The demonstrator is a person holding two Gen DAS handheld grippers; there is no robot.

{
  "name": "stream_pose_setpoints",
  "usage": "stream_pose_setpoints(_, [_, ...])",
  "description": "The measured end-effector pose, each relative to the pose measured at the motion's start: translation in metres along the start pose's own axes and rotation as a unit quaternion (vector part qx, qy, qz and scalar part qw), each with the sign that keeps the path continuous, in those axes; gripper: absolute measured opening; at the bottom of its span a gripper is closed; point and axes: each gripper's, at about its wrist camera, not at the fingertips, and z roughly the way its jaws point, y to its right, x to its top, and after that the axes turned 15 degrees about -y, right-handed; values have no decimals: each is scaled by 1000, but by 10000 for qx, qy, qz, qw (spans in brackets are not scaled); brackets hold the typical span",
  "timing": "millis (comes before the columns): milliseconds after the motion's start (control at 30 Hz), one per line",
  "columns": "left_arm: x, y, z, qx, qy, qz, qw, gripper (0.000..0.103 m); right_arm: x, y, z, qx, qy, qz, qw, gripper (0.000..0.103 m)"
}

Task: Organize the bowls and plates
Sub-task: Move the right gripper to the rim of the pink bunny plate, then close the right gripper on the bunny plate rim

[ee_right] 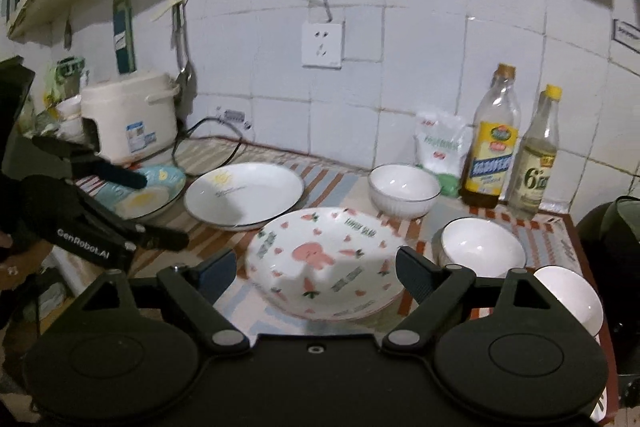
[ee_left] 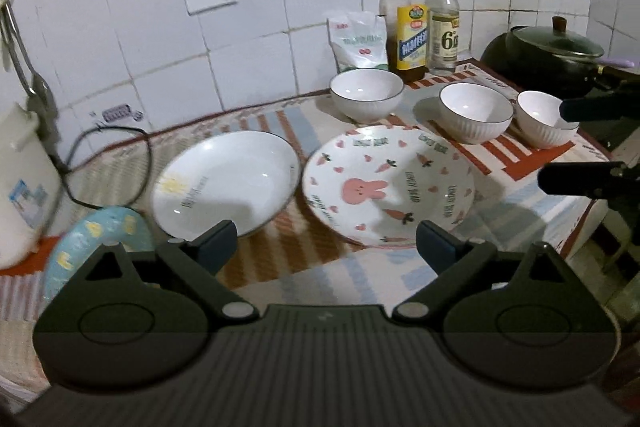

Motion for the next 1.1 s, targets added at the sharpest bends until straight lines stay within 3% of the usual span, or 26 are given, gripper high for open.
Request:
stream_pose_setpoints(133, [-5, 1, 24, -111, 121, -231, 9996, 94, -14, 10, 21, -206, 166, 112, 9996, 90])
stream_pose_setpoints(300, [-6, -2, 59, -57, 313, -585, 9978, 90, -22, 23, 62, -373, -250, 566, 9974, 89])
stream_pose_setpoints(400, [-2, -6, 83, -96, 242, -847, 9961, 77, -25, 35, 86, -274, -435, 860, 9950, 88])
stream_pose_setpoints(567, [4, -10, 115, -152, 8, -1177, 9929, 59, -25, 54, 118, -136, -607, 1258, 9901, 65])
stream_pose_setpoints(600, [5, -9, 120, -128, 8, -1193, 9928, 57, -25, 58, 124, -115, -620, 1340, 9890, 58])
stream_pose_setpoints(833, [7, -13, 136, -169, -33, -1344, 9908, 42, -25, 66, 144, 61, -639, 1651, 9842, 40])
stream_pose_setpoints(933, [9, -14, 137, -243, -33, -1364, 9904, 37, -22, 67, 150, 74, -679, 1728, 9826, 23])
stream_pose_setpoints(1100, [12, -13, 143, -373, -104, -1407, 9893, 35, -20, 69, 156, 92, -668, 1790, 9815, 22])
